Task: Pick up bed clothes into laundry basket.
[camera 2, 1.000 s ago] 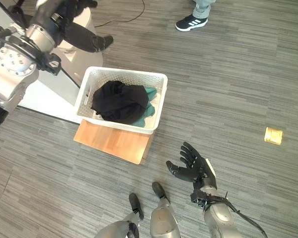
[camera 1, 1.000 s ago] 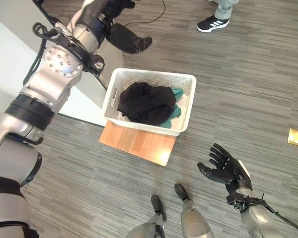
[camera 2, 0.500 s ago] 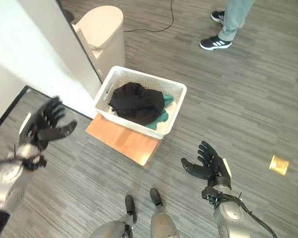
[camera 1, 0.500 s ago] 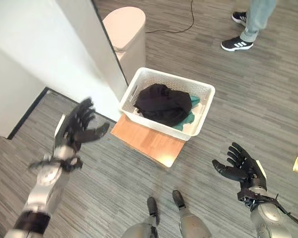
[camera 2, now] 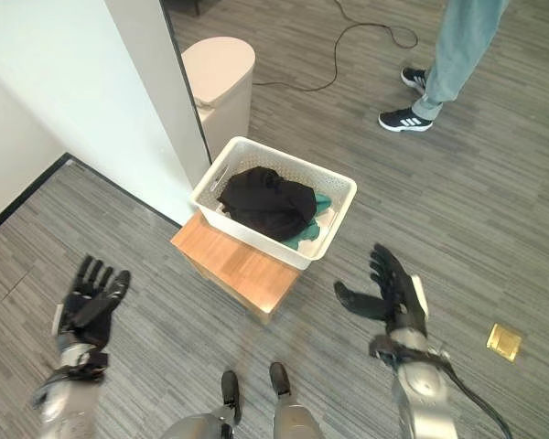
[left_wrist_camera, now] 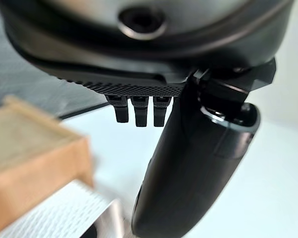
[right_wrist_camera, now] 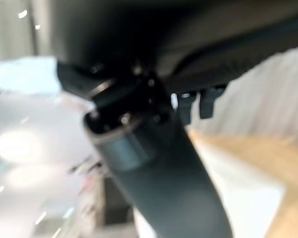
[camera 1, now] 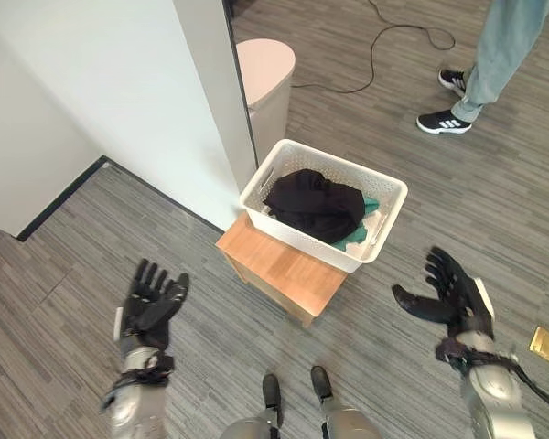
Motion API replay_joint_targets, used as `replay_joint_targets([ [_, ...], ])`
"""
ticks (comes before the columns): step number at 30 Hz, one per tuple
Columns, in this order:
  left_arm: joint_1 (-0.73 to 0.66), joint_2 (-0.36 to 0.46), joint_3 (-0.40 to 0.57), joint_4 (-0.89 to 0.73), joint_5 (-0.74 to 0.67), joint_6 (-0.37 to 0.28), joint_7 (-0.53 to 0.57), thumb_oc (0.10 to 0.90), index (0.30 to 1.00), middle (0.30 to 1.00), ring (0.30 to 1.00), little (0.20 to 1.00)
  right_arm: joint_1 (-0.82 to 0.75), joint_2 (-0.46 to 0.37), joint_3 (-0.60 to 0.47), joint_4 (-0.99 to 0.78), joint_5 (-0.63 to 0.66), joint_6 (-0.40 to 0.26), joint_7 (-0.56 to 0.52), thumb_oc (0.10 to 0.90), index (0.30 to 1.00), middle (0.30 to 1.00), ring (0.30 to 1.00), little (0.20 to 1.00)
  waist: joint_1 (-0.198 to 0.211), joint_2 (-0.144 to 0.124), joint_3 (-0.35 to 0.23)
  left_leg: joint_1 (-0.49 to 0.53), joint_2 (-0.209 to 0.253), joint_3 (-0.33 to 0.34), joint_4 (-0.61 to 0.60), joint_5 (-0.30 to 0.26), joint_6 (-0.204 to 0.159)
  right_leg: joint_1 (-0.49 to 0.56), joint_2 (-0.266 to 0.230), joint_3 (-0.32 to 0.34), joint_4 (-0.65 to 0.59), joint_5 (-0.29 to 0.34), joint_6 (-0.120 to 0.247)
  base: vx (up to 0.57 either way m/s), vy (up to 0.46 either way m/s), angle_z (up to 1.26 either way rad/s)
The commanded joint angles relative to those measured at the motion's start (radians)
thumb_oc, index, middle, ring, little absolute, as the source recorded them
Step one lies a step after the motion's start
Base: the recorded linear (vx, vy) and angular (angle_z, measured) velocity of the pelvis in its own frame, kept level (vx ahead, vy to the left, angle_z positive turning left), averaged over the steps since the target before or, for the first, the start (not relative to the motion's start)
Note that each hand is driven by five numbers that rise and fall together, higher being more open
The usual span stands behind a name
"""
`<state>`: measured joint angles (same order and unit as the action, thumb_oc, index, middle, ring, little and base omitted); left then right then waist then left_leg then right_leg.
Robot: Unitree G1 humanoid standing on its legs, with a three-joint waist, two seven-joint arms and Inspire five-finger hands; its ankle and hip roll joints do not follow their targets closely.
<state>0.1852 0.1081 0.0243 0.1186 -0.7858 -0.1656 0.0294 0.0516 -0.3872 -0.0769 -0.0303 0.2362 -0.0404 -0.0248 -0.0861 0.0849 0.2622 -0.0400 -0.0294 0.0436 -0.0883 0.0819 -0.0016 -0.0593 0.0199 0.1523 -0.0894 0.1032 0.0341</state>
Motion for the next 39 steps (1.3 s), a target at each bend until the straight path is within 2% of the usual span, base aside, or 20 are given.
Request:
replay_joint_targets([
  [1, -0.040, 0.096, 0.033, -0.043, -0.018, -0.096, -0.022, 0.800, 0.900, 0.900, 0.900, 0.900, -0.057, -0.030, 0.052, -0.128, -0.032, -0.144, 0.018, 0.800, 0.900, 0.900, 0.900, 0.900, 0.053, -0.021, -0.109, 0.015, -0.009, -0.035, 0.001, -0.078, -0.011, -0.011, -0.035, -0.030, 0.166, -0.207, 0.063, -0.09, 0.017, 0.08],
  [6, -0.060, 0.097, 0.007, -0.020, -0.050, -0.104, -0.019, 0.800, 0.900, 0.900, 0.900, 0.900, -0.153, -0.040, 0.185, -0.149, -0.041, -0.150, 0.054, 0.800, 0.900, 0.900, 0.900, 0.900, 0.084, -0.018, -0.082, 0.020, -0.022, -0.101, 0.004, -0.059, -0.004, -0.080, -0.014, -0.011, 0.393, -0.270, 0.060, -0.12, -0.030, 0.28],
  [7, -0.074, 0.110, -0.012, -0.004, -0.039, -0.102, -0.024, 0.800, 0.900, 0.900, 0.900, 0.900, -0.148, -0.041, 0.218, -0.161, -0.039, -0.140, 0.077, 0.800, 0.900, 0.900, 0.900, 0.900, 0.090, -0.019, -0.090, 0.004, -0.027, -0.200, 0.006, -0.031, -0.029, -0.064, 0.037, 0.062, 0.400, -0.322, 0.043, -0.10, -0.133, 1.08],
  [10, -0.085, 0.118, -0.026, 0.001, -0.033, -0.098, -0.038, 0.800, 0.900, 0.900, 0.900, 0.900, -0.115, -0.054, 0.214, -0.158, -0.023, -0.130, 0.091, 0.800, 0.900, 0.900, 0.900, 0.900, 0.078, -0.021, -0.099, -0.036, -0.030, -0.259, 0.010, 0.007, -0.047, -0.025, 0.076, 0.117, 0.351, -0.340, 0.026, -0.15, -0.160, 1.78],
  [12, -0.094, 0.126, -0.028, 0.004, -0.005, -0.100, -0.042, 0.800, 0.900, 0.900, 0.900, 0.900, -0.089, -0.065, 0.193, -0.156, -0.014, -0.125, 0.088, 0.800, 0.900, 0.900, 0.900, 0.900, 0.064, -0.027, -0.097, -0.094, -0.028, -0.247, 0.013, 0.043, -0.063, 0.033, 0.092, 0.144, 0.280, -0.331, 0.018, -0.17, -0.147, 1.51],
  [15, -0.095, 0.121, -0.021, 0.008, 0.007, -0.099, -0.038, 0.800, 0.900, 0.900, 0.900, 0.900, -0.069, -0.071, 0.175, -0.144, 0.003, -0.124, 0.082, 0.800, 0.900, 0.900, 0.900, 0.900, 0.073, -0.026, -0.093, -0.156, -0.014, -0.221, 0.012, 0.083, -0.083, 0.067, 0.113, 0.146, 0.227, -0.306, 0.000, -0.24, -0.197, 0.83],
  [18, -0.044, 0.090, -0.001, -0.019, 0.031, -0.083, -0.044, 0.800, 0.900, 0.900, 0.900, 0.900, -0.032, -0.068, 0.169, -0.118, 0.056, -0.106, 0.099, 0.800, 0.900, 0.900, 0.900, 0.900, 0.095, -0.044, -0.099, -0.187, 0.010, -0.213, 0.001, 0.095, -0.102, 0.115, 0.104, 0.088, 0.142, -0.283, 0.001, -0.14, -0.236, 0.97],
  [22, 0.018, 0.084, -0.001, -0.042, 0.031, -0.054, -0.083, 0.800, 0.900, 0.900, 0.900, 0.900, 0.036, -0.068, 0.148, -0.106, 0.105, -0.096, 0.134, 0.800, 0.900, 0.900, 0.900, 0.900, 0.105, -0.065, -0.067, -0.224, 0.028, -0.227, 0.036, 0.084, -0.118, 0.118, 0.127, 0.070, 0.147, -0.276, -0.014, -0.18, -0.175, 0.52],
  [24, 0.077, 0.087, -0.007, -0.059, 0.034, -0.035, -0.128, 0.800, 0.900, 0.900, 0.900, 0.900, 0.062, -0.100, 0.131, -0.114, 0.097, -0.098, 0.152, 0.800, 0.900, 0.900, 0.900, 0.900, 0.076, -0.118, -0.016, -0.233, 0.036, -0.139, 0.404, -0.094, -0.074, 0.047, 0.104, 0.046, 0.204, -0.271, -0.040, -0.60, -0.163, 0.92],
  [27, 0.084, 0.099, -0.011, -0.059, 0.050, -0.036, -0.141, 0.800, 0.900, 0.900, 0.900, 0.900, 0.071, -0.097, 0.126, -0.114, 0.116, -0.106, 0.154, 0.800, 0.900, 0.900, 0.900, 0.900, 0.061, -0.139, -0.021, -0.215, 0.073, -0.117, 0.515, -0.119, -0.058, 0.031, 0.083, 0.005, 0.204, -0.263, -0.048, -0.25, -0.096, 1.92],
  [28, 0.079, 0.108, -0.014, -0.066, 0.052, -0.045, -0.139, 0.800, 0.900, 0.900, 0.900, 0.900, 0.068, -0.096, 0.125, -0.111, 0.135, -0.115, 0.151, 0.800, 0.900, 0.900, 0.900, 0.900, 0.050, -0.146, -0.025, -0.188, 0.113, -0.086, 0.562, -0.116, -0.055, 0.016, 0.074, -0.040, 0.215, -0.261, -0.051, -0.23, -0.113, 1.23],
  [29, 0.056, 0.117, -0.023, -0.059, 0.043, -0.040, -0.138, 0.800, 0.900, 0.900, 0.900, 0.900, 0.066, -0.085, 0.130, -0.091, 0.148, -0.118, 0.135, 0.800, 0.900, 0.900, 0.900, 0.900, 0.026, -0.133, -0.056, -0.069, 0.217, 0.017, 0.507, -0.122, -0.069, -0.011, 0.061, -0.140, 0.227, -0.282, -0.052, -0.23, -0.115, 0.83],
  [30, 0.055, 0.117, -0.022, -0.058, 0.042, -0.041, -0.138, 0.800, 0.900, 0.900, 0.900, 0.900, 0.065, -0.086, 0.131, -0.090, 0.148, -0.119, 0.135, 0.800, 0.900, 0.900, 0.900, 0.900, 0.021, -0.135, -0.054, -0.064, 0.214, 0.014, 0.499, -0.118, -0.070, -0.009, 0.059, -0.144, 0.229, -0.283, -0.053, -0.27, -0.088, 0.73],
  [31, 0.030, 0.125, -0.043, -0.050, 0.042, -0.037, -0.143, 0.800, 0.900, 0.900, 0.900, 0.900, 0.079, -0.081, 0.114, -0.077, 0.150, -0.126, 0.129, 0.800, 0.900, 0.900, 0.900, 0.900, -0.012, -0.121, -0.075, 0.016, 0.275, 0.120, 0.466, -0.137, -0.093, -0.017, 0.036, -0.248, 0.235, -0.295, -0.045, -0.13, -0.035, 1.88],
  [32, 0.030, 0.125, -0.043, -0.049, 0.042, -0.037, -0.143, 0.800, 0.900, 0.900, 0.900, 0.900, 0.079, -0.081, 0.114, -0.077, 0.150, -0.127, 0.129, 0.800, 0.900, 0.900, 0.900, 0.900, -0.015, -0.120, -0.074, 0.016, 0.275, 0.116, 0.467, -0.138, -0.093, -0.015, 0.036, -0.251, 0.236, -0.297, -0.045, -0.20, -0.028, 3.53],
  [34, -0.002, 0.138, -0.079, -0.040, 0.038, -0.025, -0.159, 0.800, 0.900, 0.900, 0.900, 0.900, 0.105, -0.072, 0.089, -0.071, 0.153, -0.136, 0.119, 0.800, 0.900, 0.900, 0.900, 0.900, -0.053, -0.092, -0.095, 0.072, 0.316, 0.230, 0.437, -0.189, -0.118, -0.020, 0.002, -0.351, 0.261, -0.324, -0.026, -0.19, 0.063, 3.42],
  [35, -0.040, 0.149, -0.114, -0.032, 0.031, -0.011, -0.176, 0.800, 0.900, 0.900, 0.900, 0.900, 0.154, -0.049, 0.047, -0.065, 0.175, -0.147, 0.110, 0.800, 0.900, 0.900, 0.900, 0.900, -0.094, -0.066, -0.101, 0.110, 0.339, 0.375, 0.391, -0.216, -0.134, -0.033, -0.043, -0.471, 0.261, -0.319, -0.017, -0.24, 0.100, 1.60],
  [36, -0.041, 0.149, -0.117, -0.031, 0.031, -0.011, -0.176, 0.800, 0.900, 0.900, 0.900, 0.900, 0.157, -0.049, 0.044, -0.065, 0.175, -0.148, 0.110, 0.800, 0.900, 0.900, 0.900, 0.900, -0.099, -0.065, -0.103, 0.107, 0.336, 0.367, 0.388, -0.215, -0.133, -0.032, -0.046, -0.479, 0.262, -0.320, -0.015, -0.35, 0.188, 2.43],
  [37, -0.058, 0.153, -0.148, -0.043, 0.026, 0.005, -0.193, 0.800, 0.900, 0.900, 0.900, 0.900, 0.183, -0.032, 0.033, -0.065, 0.184, -0.146, 0.104, 0.800, 0.900, 0.900, 0.900, 0.900, -0.118, -0.033, -0.113, 0.092, 0.290, 0.384, 0.276, -0.218, -0.137, -0.030, -0.072, -0.528, 0.233, -0.282, 0.017, -0.15, 0.204, 3.34],
  [39, -0.049, 0.165, -0.153, -0.076, 0.022, 0.006, -0.183, 0.800, 0.900, 0.900, 0.900, 0.900, 0.187, -0.019, 0.036, -0.075, 0.178, -0.138, 0.106, 0.800, 0.900, 0.900, 0.900, 0.900, -0.115, -0.018, -0.106, 0.096, 0.216, 0.284, 0.181, -0.227, -0.105, -0.068, -0.115, -0.525, 0.290, -0.251, 0.050, -0.16, 0.303, 3.38],
])
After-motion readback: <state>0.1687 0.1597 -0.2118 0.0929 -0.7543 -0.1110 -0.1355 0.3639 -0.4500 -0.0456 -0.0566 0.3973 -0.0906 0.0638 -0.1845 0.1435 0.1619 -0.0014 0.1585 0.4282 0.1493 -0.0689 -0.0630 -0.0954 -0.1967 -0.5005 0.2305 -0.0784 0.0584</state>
